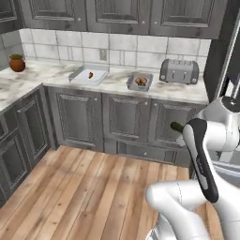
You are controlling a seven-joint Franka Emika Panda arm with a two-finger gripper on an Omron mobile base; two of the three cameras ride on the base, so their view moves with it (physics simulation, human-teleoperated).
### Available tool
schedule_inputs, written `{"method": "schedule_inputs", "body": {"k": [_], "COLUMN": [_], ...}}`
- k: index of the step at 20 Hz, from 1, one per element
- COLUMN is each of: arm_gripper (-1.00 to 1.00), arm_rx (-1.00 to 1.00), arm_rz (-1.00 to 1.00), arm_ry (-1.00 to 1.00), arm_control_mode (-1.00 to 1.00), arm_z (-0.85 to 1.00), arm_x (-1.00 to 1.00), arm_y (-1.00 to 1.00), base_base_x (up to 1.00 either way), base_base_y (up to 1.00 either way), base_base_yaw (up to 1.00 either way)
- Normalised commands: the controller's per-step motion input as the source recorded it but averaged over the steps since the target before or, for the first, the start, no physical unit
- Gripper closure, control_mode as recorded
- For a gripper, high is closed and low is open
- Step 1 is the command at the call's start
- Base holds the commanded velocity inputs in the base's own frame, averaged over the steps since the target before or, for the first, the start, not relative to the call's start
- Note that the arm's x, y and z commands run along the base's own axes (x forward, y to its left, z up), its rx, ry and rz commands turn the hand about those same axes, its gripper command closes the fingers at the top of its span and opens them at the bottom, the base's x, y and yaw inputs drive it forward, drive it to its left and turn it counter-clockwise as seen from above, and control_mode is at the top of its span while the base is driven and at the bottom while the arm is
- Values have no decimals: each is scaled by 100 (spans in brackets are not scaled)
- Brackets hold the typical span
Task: Place one squash and one chicken drumstick in each tupperware on the nearby counter, to pack two identical lunches.
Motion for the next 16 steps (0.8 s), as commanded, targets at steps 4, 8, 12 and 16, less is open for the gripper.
{"method": "schedule_inputs", "body": {"k": [4,8,12,16], "arm_gripper": [100,100,100,100], "arm_rx": [0,0,0,0], "arm_rz": [0,0,0,0], "arm_ry": [0,0,0,0], "arm_control_mode": [100,100,100,100], "arm_z": [0,0,0,0], "arm_x": [0,0,0,0], "arm_y": [0,0,0,0], "base_base_x": [90,100,100,87], "base_base_y": [73,69,61,59], "base_base_yaw": [-6,-19,-29,-38]}}
